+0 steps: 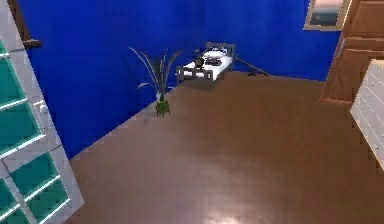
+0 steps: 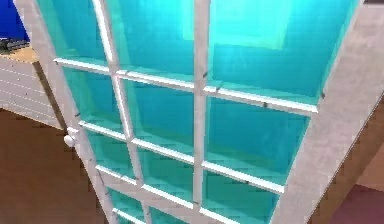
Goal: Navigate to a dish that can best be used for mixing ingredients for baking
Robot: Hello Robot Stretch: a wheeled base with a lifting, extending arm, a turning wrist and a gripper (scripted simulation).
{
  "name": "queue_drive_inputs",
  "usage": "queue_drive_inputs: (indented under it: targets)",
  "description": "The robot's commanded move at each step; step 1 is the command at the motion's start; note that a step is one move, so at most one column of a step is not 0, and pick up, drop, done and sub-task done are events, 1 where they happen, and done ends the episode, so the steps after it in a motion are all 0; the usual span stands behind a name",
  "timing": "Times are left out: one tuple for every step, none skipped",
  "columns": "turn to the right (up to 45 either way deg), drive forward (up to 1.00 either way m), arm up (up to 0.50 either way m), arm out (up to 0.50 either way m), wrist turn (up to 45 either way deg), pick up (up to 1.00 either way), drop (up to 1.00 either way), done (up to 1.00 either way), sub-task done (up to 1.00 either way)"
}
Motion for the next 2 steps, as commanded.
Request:
queue_drive_inputs:
  targets:
    - [0.0,0.60,0.00,0.00,0.0,0.00,0.00,0.00,0.00]
    - [18.0,0.00,0.00,0.00,0.0,0.00,0.00,0.00,0.00]
